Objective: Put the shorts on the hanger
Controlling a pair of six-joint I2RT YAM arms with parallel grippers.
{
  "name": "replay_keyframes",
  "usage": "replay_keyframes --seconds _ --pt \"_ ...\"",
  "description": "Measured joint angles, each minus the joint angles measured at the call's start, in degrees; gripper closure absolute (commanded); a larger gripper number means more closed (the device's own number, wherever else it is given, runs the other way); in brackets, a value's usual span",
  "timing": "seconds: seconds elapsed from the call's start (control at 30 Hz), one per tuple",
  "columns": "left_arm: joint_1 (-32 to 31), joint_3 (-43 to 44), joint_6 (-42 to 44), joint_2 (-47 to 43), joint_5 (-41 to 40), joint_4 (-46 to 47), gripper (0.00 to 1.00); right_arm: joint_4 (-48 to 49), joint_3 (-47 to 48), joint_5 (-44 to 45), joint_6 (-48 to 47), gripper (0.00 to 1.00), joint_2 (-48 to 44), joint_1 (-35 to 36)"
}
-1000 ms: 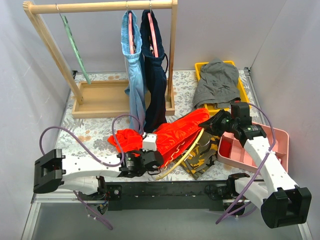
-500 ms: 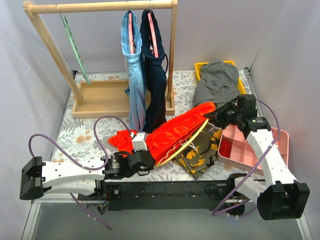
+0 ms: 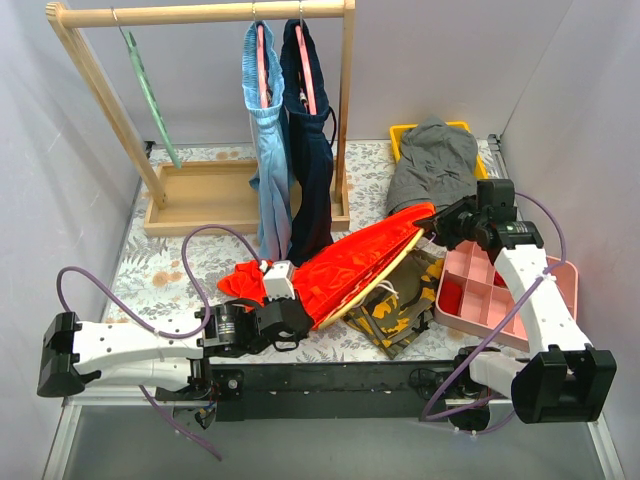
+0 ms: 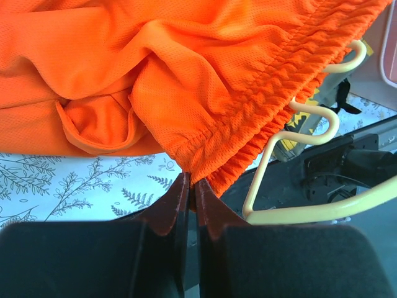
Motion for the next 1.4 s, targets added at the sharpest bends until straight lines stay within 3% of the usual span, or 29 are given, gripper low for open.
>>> replay_keyframes --seconds 0.7,0.97,1.13,1.4 --pt "-2.6 7.5 1.9 3.8 1.5 -5.7 1.0 0.3 1.5 5.3 4.5 0.99 3.3 0.0" --pt "-2.6 12.6 4.5 2.8 4.4 -8.0 1.0 0.0 2.4 13.2 4.5 0.99 0.5 1.4" --pt "-2.8 14.6 7.5 3.1 7.2 -10.2 1.0 -0.2 3.7 19.5 5.5 0.99 0.7 6.3" --pt "-4.3 14.3 10.8 4.5 11.9 -7.0 1.0 -3.4 5.0 23.0 5.9 0.99 2.5 6.9"
